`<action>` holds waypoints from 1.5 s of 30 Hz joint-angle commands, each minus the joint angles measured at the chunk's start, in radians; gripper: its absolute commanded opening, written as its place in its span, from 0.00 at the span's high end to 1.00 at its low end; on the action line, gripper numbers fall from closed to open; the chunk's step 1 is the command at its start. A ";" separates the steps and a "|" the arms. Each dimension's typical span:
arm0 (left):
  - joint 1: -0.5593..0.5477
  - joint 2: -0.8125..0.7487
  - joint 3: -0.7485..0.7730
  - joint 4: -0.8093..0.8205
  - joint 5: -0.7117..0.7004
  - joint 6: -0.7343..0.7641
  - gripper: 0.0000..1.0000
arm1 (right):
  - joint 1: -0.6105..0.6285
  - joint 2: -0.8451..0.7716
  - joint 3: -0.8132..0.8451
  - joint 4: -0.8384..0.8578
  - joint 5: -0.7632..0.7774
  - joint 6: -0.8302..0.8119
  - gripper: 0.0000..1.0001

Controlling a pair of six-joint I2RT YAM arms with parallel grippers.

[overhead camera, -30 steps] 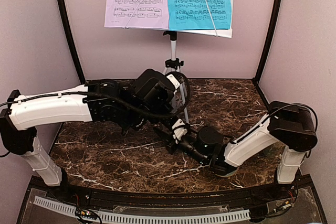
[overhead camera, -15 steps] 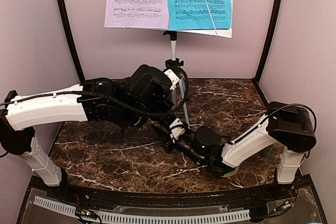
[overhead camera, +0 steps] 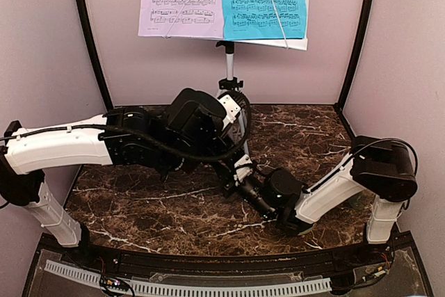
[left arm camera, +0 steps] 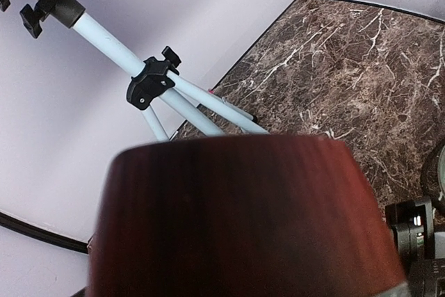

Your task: Set up the instrument practice props

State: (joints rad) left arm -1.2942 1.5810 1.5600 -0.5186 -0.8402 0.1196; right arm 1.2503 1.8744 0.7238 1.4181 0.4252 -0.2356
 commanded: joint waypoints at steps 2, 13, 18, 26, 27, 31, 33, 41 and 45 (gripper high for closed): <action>-0.009 -0.081 -0.006 0.053 0.016 0.004 0.71 | 0.000 0.001 -0.024 0.133 -0.028 -0.041 0.76; -0.009 -0.117 -0.018 0.055 0.041 -0.009 0.72 | 0.001 0.005 -0.034 0.124 -0.016 -0.054 0.74; -0.009 -0.122 -0.022 0.055 0.047 -0.014 0.73 | 0.000 0.005 -0.043 0.115 -0.017 -0.055 0.70; -0.010 -0.126 -0.023 0.064 0.081 -0.018 0.73 | 0.001 0.005 -0.029 0.108 0.003 -0.067 0.74; -0.009 -0.125 -0.023 0.065 0.084 -0.018 0.73 | 0.001 0.005 -0.028 0.104 0.002 -0.067 0.76; -0.009 -0.128 -0.027 0.073 0.092 -0.018 0.73 | 0.000 0.011 -0.021 0.099 -0.010 -0.064 0.82; -0.009 -0.131 -0.031 0.082 0.096 -0.016 0.73 | 0.000 0.011 -0.015 0.088 -0.010 -0.057 0.88; -0.009 -0.195 -0.151 0.234 0.104 0.017 0.76 | -0.003 -0.022 -0.030 0.099 0.012 0.058 1.00; -0.009 -0.243 -0.280 0.407 0.116 0.039 0.76 | -0.011 -0.059 -0.051 0.087 -0.019 0.160 1.00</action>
State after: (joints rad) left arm -1.2942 1.4349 1.3659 -0.3382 -0.7357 0.1215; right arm 1.2522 1.8713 0.6884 1.4586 0.3939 -0.2119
